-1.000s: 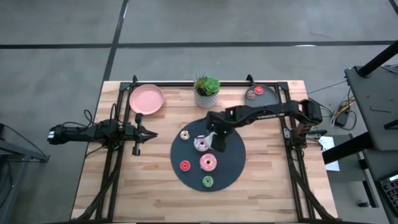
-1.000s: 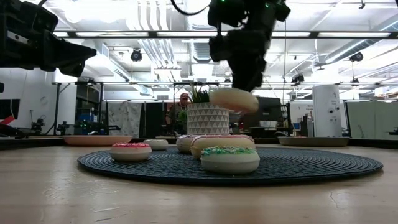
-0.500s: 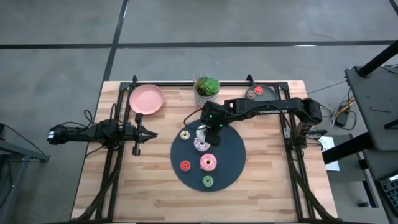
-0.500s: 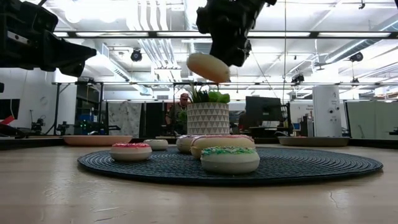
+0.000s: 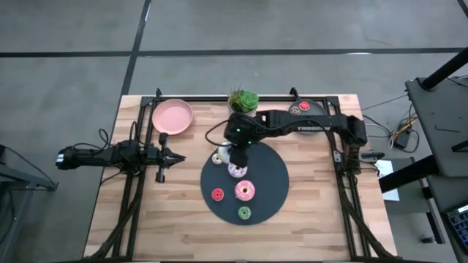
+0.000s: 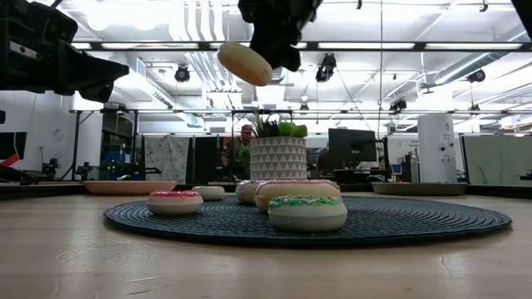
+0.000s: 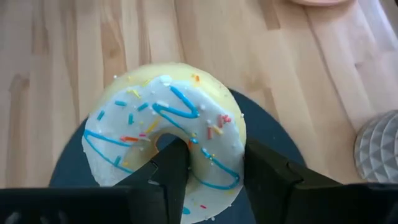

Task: Pick & Place donuts
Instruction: Put the large white donut on the pink plate

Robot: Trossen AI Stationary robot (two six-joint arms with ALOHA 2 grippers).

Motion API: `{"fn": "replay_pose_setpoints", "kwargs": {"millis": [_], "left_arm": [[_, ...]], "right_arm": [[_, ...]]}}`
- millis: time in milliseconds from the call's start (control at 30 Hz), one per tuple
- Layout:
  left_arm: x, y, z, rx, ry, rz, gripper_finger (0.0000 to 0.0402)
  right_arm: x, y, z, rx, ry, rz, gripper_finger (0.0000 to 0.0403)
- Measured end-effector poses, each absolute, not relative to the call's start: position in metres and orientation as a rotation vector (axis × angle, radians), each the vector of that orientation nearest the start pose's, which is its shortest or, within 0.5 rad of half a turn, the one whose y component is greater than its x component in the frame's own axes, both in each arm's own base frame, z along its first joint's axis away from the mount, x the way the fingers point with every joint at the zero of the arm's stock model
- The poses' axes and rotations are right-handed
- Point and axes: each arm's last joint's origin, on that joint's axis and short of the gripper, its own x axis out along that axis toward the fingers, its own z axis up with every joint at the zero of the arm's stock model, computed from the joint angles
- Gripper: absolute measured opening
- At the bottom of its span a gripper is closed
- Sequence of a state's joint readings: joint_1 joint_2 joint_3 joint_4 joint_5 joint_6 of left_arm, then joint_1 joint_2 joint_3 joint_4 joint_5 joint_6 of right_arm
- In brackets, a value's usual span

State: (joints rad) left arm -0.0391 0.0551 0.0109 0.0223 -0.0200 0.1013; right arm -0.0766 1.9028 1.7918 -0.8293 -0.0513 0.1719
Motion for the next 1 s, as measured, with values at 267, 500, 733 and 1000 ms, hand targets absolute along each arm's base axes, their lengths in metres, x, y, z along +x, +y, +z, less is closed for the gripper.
{"fn": "replay_pose_setpoints", "kwargs": {"millis": [267,500,733,1000], "left_arm": [[0.100,-0.003,0.165,0.102,0.021,-0.021,0.0000],[0.100,-0.003,0.165,0.102,0.021,-0.021,0.0000],[0.100,-0.003,0.165,0.102,0.021,-0.021,0.0000],[0.100,-0.003,0.165,0.102,0.021,-0.021,0.0000]], "right_arm": [[0.427,-0.034,0.317,0.164,0.998,-0.083,0.0123],[0.437,-0.035,0.322,0.146,0.975,-0.073,0.0123],[0.437,-0.035,0.325,0.127,0.966,-0.063,0.0123],[0.437,-0.035,0.326,0.130,0.964,-0.064,0.0123]]}}
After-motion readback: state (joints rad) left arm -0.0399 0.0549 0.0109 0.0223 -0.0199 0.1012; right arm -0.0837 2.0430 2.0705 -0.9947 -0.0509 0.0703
